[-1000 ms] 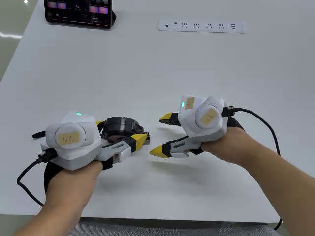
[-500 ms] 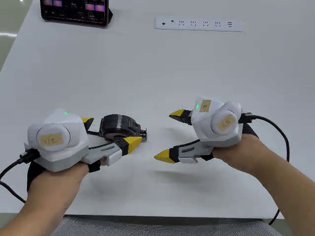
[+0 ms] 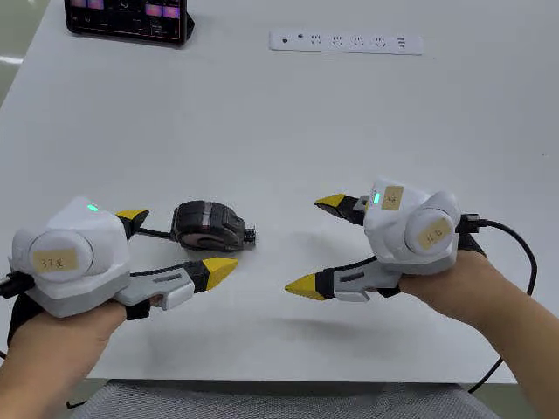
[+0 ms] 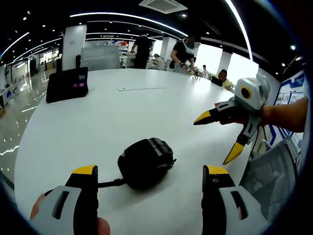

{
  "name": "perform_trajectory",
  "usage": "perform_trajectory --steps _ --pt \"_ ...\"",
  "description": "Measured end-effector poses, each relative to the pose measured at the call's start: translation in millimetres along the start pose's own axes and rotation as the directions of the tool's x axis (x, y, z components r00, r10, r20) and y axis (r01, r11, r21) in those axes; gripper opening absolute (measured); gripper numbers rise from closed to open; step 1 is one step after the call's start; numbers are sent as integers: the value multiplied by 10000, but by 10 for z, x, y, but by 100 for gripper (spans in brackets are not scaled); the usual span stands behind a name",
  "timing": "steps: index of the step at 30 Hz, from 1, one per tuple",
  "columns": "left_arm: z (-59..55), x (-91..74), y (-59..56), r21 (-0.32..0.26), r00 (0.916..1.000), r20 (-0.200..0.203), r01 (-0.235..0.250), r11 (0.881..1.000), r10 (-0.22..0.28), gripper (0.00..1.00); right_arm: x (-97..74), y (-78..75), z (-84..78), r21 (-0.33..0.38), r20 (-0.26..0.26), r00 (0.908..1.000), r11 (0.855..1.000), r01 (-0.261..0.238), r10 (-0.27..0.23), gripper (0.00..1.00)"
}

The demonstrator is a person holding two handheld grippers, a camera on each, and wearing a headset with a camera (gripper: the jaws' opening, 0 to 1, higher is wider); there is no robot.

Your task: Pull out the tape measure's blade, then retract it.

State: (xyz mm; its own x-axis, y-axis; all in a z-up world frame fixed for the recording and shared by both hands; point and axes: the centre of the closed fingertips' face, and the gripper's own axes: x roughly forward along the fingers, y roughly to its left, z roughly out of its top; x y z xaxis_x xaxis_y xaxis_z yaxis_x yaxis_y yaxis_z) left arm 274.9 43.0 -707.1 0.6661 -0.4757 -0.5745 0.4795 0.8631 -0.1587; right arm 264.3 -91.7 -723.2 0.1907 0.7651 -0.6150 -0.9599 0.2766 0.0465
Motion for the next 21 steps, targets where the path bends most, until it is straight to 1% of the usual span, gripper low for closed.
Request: perform_trajectory --steps 2,4,8,12,15,17,18,20,21 --pt "-1 -30 9 64 10000 -23 77 9999 -77 87 -41 -12 -27 108 -73 9999 9999 99 -99 77" --pt "-17 -54 20 251 9998 -129 123 9996 -120 87 -84 -15 -52 148 -114 9998 9998 133 -132 77" --pt "-13 -95 24 431 9995 -134 308 9986 -302 89 -159 -35 -81 281 -104 9996 9993 261 -258 78" --pt "-19 -124 25 746 9986 -253 482 9960 -464 89 -246 -55 -110 499 -91 9992 9980 391 -387 78" --pt "-26 -144 26 893 9976 -342 625 9940 -596 89 -295 -47 -131 561 -77 9992 9976 406 -403 76" --pt "-27 -156 40 1077 9974 -389 647 9921 -608 89 -329 -45 -148 614 -95 9991 9972 420 -415 73" --pt "-30 -162 41 1109 9971 -422 681 9915 -638 88 -340 -51 -149 637 -42 9988 9968 484 -482 73" --pt "-29 -178 44 1151 9965 -436 759 9904 -713 88 -356 -39 -177 715 -120 9989 9964 457 -449 72" --pt "-31 -187 48 1241 9962 -468 781 9892 -728 88 -370 -36 -188 659 -132 9986 9965 521 -514 72"
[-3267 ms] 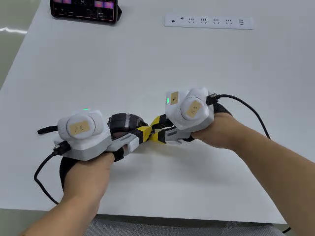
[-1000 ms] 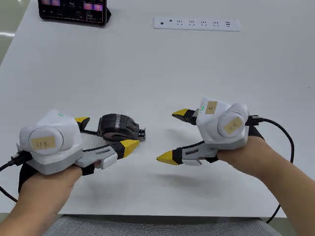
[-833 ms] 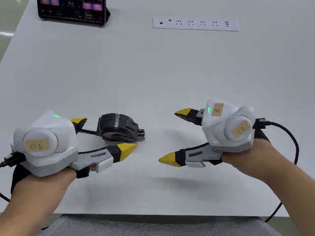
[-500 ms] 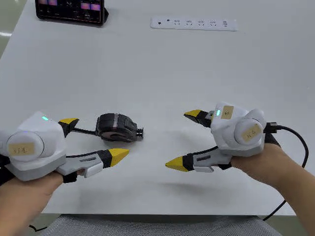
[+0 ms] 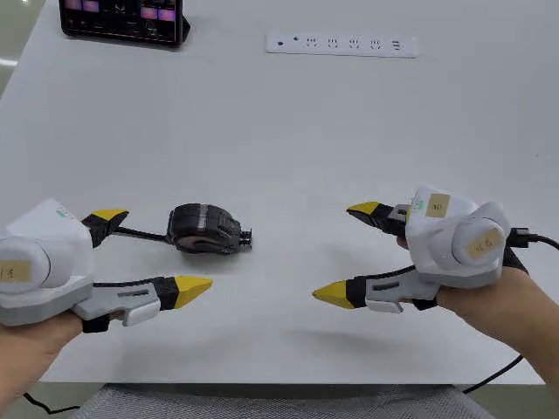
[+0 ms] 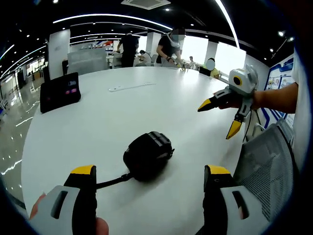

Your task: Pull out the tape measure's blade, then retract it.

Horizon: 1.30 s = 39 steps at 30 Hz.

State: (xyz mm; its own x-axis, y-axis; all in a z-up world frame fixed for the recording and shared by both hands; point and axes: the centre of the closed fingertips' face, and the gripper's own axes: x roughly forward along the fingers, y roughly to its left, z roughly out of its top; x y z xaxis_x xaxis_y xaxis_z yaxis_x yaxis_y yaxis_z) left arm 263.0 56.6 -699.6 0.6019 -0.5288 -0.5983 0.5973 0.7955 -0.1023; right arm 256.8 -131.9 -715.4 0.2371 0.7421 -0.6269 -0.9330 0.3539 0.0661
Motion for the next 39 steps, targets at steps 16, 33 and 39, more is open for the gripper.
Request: perform_trajectory --steps 16,33,39 --pt "-29 -102 -49 738 9982 -265 554 9957 -536 91 -189 -25 -76 344 130 9991 9987 387 -392 82" --pt "-59 -177 -76 1174 9951 -384 947 9886 -908 94 -358 -22 -207 556 99 9979 9964 634 -641 87" --pt "-87 -213 -85 1256 9936 -435 1089 9861 -1042 94 -441 -46 -195 672 286 9965 9948 763 -784 89"
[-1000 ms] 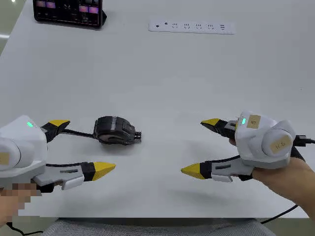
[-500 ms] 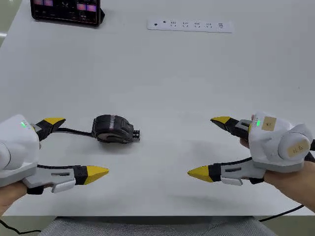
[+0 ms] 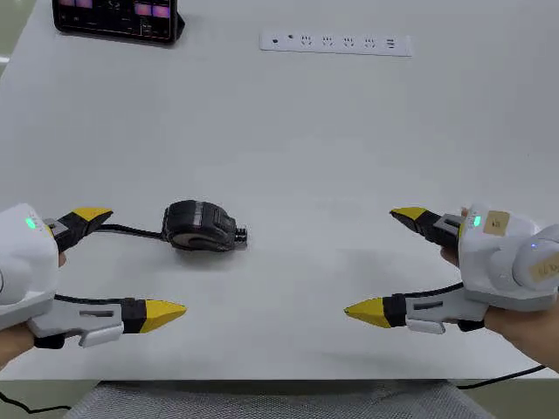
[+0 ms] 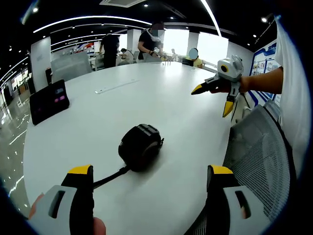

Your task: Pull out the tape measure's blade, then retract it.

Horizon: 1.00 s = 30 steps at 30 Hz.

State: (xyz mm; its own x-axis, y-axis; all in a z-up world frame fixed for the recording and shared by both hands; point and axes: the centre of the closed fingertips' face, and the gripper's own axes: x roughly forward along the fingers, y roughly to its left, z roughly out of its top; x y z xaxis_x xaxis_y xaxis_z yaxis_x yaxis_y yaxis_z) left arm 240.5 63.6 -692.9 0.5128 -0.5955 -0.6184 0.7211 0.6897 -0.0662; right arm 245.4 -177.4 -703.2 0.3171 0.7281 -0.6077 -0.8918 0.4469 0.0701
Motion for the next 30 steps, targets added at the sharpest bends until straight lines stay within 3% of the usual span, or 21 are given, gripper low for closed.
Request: perform_trajectory --steps 12,30 --pt "-20 -26 -41 82 9997 94 213 9997 -214 96 -125 -33 -48 303 308 9993 9994 188 -198 91" --pt "-48 -17 -100 208 9990 68 445 9988 -447 99 -180 -1 -131 404 175 9995 9989 240 -247 93"
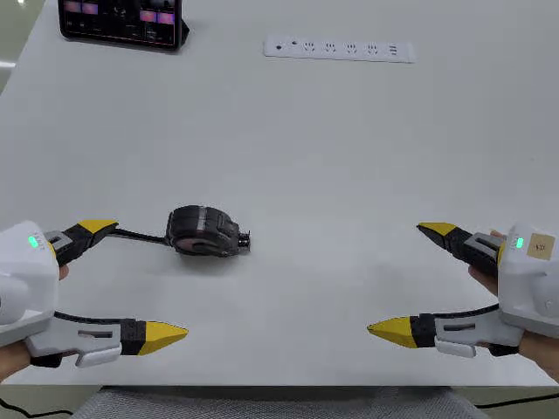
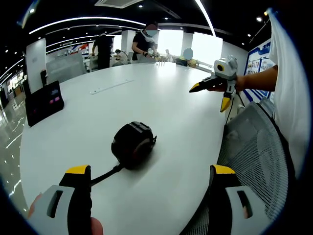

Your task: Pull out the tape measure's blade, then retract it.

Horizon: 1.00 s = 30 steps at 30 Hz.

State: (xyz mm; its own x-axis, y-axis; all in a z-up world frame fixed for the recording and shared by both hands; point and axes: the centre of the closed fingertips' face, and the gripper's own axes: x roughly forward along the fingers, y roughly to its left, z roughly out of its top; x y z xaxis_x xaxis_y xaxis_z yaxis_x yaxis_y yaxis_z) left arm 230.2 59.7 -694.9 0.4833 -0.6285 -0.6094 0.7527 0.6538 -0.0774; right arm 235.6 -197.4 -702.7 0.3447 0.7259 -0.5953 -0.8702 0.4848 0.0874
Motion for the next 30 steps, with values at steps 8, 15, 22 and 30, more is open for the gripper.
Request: perform_trajectory --steps 8,15,22,30 --pt "-1 2 4 87 10000 -47 -37 10000 38 99 -13 22 6 -39 -77 10000 10000 -48 48 92" --pt "9 -7 6 150 10000 -23 -60 9999 60 99 -12 32 9 -82 -118 9999 10000 -48 47 95" --pt "6 -27 26 153 9999 9 -153 9998 153 99 -11 50 -3 -117 -210 9997 9999 -82 79 95" --pt "-10 -39 38 30 9997 -95 -212 9998 212 99 -17 51 -12 -58 -201 9998 9999 -87 86 95"
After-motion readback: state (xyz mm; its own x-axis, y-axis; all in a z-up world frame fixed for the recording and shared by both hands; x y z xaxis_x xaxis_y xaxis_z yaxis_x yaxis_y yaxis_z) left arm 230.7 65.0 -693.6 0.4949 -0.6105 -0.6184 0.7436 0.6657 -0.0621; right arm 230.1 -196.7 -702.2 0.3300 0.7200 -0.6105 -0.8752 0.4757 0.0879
